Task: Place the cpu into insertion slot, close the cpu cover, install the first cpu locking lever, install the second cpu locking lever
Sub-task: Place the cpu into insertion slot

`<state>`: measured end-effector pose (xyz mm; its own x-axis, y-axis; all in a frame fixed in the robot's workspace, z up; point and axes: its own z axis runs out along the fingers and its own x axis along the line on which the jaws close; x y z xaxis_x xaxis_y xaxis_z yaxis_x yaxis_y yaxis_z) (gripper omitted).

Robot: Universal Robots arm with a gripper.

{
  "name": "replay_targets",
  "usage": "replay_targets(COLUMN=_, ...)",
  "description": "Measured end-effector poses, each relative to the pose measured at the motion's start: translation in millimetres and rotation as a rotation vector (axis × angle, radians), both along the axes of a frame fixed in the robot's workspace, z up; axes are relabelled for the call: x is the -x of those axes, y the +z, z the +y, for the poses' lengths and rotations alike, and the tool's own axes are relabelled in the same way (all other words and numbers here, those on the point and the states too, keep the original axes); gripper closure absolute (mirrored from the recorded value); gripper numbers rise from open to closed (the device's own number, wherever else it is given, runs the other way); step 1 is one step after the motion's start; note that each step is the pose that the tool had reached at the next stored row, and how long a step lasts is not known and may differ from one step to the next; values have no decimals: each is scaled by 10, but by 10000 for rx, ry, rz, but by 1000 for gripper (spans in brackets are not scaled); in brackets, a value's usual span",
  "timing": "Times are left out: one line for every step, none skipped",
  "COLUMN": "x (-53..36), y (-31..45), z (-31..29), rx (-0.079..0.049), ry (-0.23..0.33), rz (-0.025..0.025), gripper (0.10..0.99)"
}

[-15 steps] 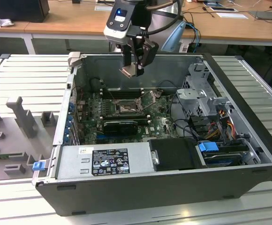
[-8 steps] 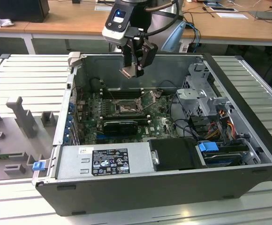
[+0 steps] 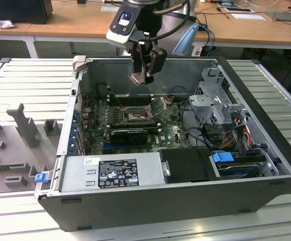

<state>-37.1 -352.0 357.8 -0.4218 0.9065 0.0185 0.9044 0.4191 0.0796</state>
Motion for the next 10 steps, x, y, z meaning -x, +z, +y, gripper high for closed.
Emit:
replay_targets(x=0, y=-3, z=0, rx=1, ry=-76, rz=0, gripper=557)
replay_targets(x=0, y=-6, z=0, rx=1, ry=-186, rz=1, gripper=557)
replay_targets(x=0, y=-8, z=0, rx=1, ry=-259, rz=0, gripper=557)
replay_targets(x=0, y=-11, z=0, rx=1, ry=-335, rz=0, gripper=557)
replay_targets(x=0, y=-17, z=0, rx=1, ry=-458, rz=0, gripper=557)
replay_targets(x=0, y=-23, z=0, rx=6, ry=-589, rz=0, gripper=557)
replay_targets(x=0, y=-28, z=0, rx=10, ry=-668, rz=0, gripper=557)
replay_targets(x=0, y=-32, z=0, rx=13, ry=-741, rz=0, gripper=557)
replay_targets(x=0, y=-36, z=0, rx=16, ry=-803, rz=0, gripper=557)
replay_targets(x=0, y=-41, z=0, rx=19, ry=-835, rz=0, gripper=557)
